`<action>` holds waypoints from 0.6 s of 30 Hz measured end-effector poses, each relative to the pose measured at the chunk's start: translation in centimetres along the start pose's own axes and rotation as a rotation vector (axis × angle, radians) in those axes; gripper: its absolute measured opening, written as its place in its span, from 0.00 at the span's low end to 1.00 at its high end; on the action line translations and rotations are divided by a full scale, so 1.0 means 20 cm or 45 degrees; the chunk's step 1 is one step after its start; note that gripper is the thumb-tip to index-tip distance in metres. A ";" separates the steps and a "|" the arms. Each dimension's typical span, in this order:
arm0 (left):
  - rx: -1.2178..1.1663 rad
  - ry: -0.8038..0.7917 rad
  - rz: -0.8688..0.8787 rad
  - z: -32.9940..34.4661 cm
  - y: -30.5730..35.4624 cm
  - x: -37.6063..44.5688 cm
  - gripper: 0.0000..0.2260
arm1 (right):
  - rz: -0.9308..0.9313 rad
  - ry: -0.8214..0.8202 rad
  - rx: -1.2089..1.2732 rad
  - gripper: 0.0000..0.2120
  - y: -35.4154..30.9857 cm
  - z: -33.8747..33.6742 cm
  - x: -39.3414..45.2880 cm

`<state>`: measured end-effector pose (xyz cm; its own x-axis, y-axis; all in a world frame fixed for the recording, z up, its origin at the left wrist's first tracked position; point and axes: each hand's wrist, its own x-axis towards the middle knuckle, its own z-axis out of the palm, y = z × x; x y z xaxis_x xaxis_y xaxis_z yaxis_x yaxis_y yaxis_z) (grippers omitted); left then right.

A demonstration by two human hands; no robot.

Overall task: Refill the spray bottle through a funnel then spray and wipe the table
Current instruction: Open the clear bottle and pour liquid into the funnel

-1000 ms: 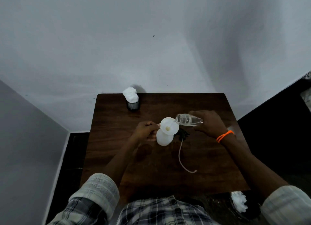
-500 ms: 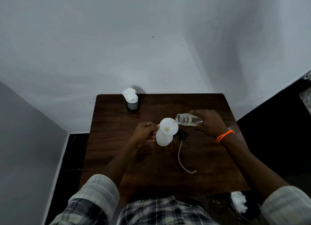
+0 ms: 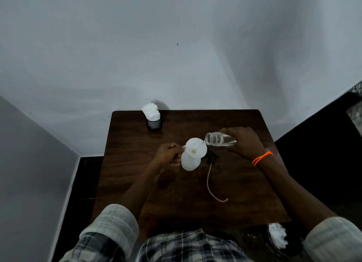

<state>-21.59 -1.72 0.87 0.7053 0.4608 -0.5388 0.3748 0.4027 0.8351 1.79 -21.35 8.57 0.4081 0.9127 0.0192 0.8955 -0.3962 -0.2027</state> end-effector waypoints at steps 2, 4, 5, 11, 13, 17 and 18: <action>-0.007 0.003 0.004 0.00 0.00 0.00 0.08 | 0.004 -0.007 -0.019 0.28 0.00 0.00 0.00; -0.014 0.009 -0.004 0.00 0.00 0.00 0.08 | 0.011 -0.012 -0.041 0.29 0.01 0.00 0.00; -0.019 0.010 -0.008 0.00 -0.01 0.00 0.08 | 0.013 -0.014 -0.050 0.29 0.01 -0.01 0.00; -0.011 0.010 -0.006 0.00 -0.01 0.00 0.08 | 0.012 -0.009 -0.069 0.29 0.00 -0.01 0.00; -0.015 0.017 -0.008 0.00 -0.01 0.00 0.08 | 0.009 -0.013 -0.076 0.29 0.00 -0.01 0.01; -0.017 0.012 -0.009 0.00 -0.01 0.00 0.08 | 0.006 -0.017 -0.097 0.29 -0.01 -0.02 0.01; -0.014 0.007 -0.010 0.00 -0.01 0.00 0.08 | 0.007 -0.022 -0.107 0.30 -0.01 -0.02 0.00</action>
<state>-21.64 -1.76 0.64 0.6991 0.4620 -0.5457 0.3737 0.4146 0.8298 1.72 -21.23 8.94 0.4104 0.9119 0.0015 0.9054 -0.4073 -0.1199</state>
